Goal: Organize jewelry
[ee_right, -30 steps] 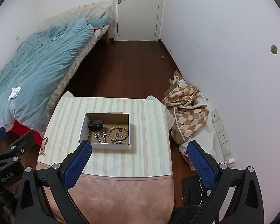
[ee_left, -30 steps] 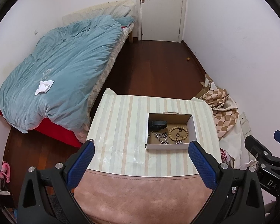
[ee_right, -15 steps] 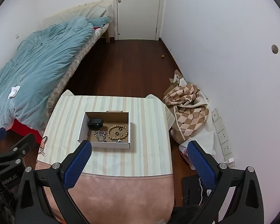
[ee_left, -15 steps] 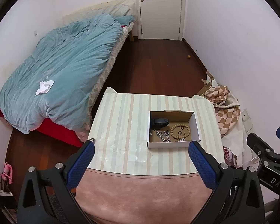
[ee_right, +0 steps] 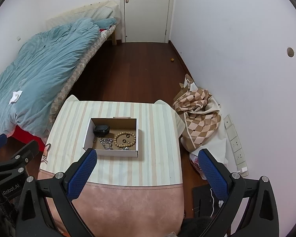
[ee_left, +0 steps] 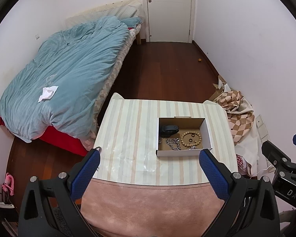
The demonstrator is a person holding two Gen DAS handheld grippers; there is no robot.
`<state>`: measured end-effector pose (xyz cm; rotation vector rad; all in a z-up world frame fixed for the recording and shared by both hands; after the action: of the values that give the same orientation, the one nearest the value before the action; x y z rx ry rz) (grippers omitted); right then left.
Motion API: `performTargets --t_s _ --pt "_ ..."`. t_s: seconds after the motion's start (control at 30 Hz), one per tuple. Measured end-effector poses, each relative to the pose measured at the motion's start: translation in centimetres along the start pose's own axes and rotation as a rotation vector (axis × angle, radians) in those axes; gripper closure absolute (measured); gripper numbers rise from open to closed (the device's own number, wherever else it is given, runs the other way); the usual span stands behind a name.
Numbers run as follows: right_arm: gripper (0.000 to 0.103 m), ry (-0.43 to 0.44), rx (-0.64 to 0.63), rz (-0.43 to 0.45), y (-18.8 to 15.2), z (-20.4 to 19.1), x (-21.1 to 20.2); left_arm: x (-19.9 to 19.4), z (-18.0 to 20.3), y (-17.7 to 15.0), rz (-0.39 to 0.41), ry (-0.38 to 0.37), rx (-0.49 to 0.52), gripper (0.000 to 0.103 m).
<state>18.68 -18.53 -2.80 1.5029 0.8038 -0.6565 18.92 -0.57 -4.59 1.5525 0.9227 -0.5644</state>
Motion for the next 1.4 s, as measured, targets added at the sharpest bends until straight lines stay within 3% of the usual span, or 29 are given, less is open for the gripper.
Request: performTargets --t_s 1.4 --pt "0.0 0.005 0.007 0.002 -0.07 0.16 -0.71 -0.47 0.45 -0.54 -0.007 -0.007 0.0 0.001"
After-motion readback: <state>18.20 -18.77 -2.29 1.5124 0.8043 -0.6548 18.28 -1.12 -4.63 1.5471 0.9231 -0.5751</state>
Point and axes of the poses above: each gripper's, at about its wrist camera, not at the fingertips, and x roughly the way its jaws point, z to its right, y to its top, the point moved 6 cm from there along x, roughly the way its jaws point, and after that the axes turned 12 degrees about y, right-handed, at the moved point
